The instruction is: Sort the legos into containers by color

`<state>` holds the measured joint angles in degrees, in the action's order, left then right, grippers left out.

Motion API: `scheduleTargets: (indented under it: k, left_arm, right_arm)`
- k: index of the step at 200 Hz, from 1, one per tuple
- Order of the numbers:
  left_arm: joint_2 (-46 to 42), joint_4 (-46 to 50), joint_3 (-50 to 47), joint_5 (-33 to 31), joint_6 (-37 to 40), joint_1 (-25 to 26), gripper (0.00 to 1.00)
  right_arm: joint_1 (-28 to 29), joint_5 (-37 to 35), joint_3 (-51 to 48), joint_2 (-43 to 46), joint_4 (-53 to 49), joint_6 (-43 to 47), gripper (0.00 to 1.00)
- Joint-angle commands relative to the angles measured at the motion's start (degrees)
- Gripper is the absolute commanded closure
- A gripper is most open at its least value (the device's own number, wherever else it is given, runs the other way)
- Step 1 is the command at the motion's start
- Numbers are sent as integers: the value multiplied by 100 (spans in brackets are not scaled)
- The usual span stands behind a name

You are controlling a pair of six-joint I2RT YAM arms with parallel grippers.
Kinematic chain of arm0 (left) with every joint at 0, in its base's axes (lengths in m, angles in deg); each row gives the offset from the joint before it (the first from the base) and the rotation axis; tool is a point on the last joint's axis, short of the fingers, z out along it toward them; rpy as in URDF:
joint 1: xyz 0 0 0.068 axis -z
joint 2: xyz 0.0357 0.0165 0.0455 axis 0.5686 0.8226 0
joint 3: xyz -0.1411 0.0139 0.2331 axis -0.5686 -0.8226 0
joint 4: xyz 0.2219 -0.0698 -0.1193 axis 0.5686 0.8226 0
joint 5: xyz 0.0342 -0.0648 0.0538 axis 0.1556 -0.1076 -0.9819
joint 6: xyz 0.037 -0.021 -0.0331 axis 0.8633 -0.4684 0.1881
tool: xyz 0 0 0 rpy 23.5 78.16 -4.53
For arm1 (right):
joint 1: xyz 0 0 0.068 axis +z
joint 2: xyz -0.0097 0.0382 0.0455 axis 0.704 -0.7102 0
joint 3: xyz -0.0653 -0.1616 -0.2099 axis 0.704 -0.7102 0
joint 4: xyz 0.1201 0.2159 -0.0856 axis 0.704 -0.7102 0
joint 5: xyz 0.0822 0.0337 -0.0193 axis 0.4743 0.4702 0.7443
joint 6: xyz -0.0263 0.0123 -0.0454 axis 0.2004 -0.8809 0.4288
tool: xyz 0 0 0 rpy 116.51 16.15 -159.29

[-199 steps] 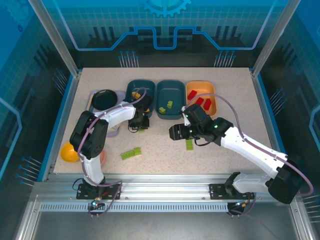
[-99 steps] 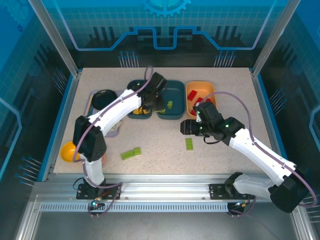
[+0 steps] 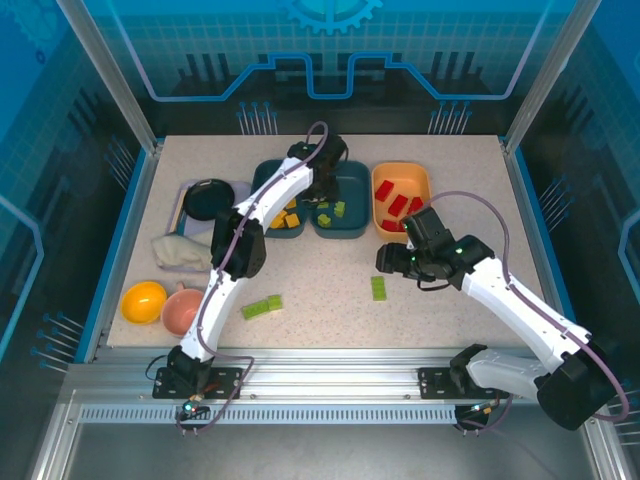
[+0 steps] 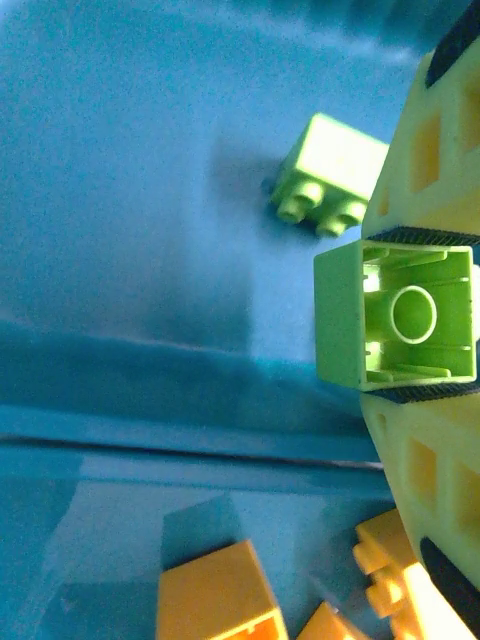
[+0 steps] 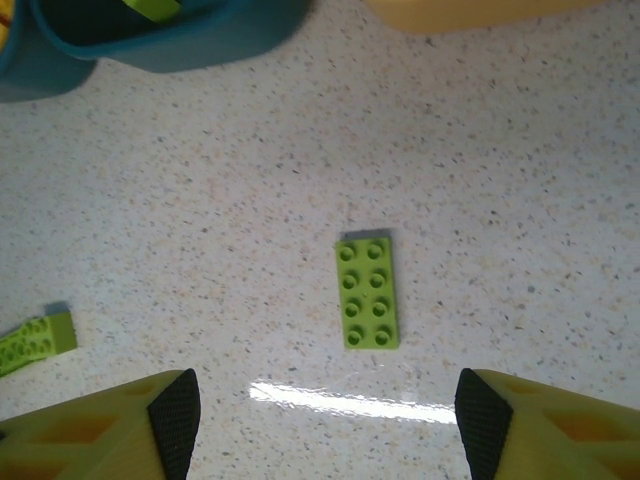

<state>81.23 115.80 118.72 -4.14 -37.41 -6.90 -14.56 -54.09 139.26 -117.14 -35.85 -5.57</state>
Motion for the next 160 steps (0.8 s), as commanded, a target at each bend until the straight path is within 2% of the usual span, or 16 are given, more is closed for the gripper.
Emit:
scheduleTargets:
  k: [1, 44, 76, 101, 135, 160]
  left_arm:
    - [60, 160, 280, 199, 187, -17, 59]
    - [163, 100, 262, 460, 224, -16, 53]
    - [86, 6, 262, 655, 212, 5, 40]
    - [-87, -13, 263, 733, 100, 46, 32]
    - [-727, -53, 148, 791, -175, 124, 24]
    - [-1759, -641, -885, 1010, -600, 142, 19]
  right_arm:
    - [-80, 91, -186, 99, -177, -117, 29]
    - [-86, 267, -591, -37, 296, 31, 28]
    - [-84, 430, -801, -92, 916, 350, 26]
    - [-76, 421, -780, -635, 995, 470, 26]
    - [99, 122, -523, -1602, 834, 473, 28]
    - [260, -208, -325, -2116, 670, 409, 31]
